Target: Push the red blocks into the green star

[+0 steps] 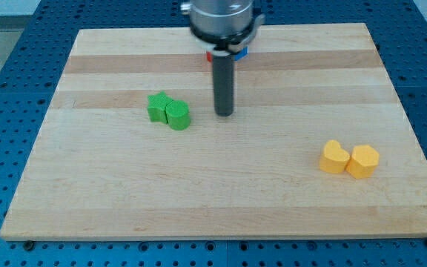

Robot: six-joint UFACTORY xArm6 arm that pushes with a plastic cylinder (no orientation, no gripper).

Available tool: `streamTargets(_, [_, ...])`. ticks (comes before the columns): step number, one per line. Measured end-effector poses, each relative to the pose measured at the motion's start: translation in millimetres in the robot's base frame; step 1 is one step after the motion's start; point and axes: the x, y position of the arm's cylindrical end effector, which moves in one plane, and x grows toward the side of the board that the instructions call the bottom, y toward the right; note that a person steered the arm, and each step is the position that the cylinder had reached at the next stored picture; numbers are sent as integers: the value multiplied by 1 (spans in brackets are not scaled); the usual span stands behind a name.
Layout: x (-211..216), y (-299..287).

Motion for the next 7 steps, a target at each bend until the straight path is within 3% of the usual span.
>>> streamTargets(2, [-64,57])
streamTargets(6, [-205,84])
streamTargets(7, [-215,81])
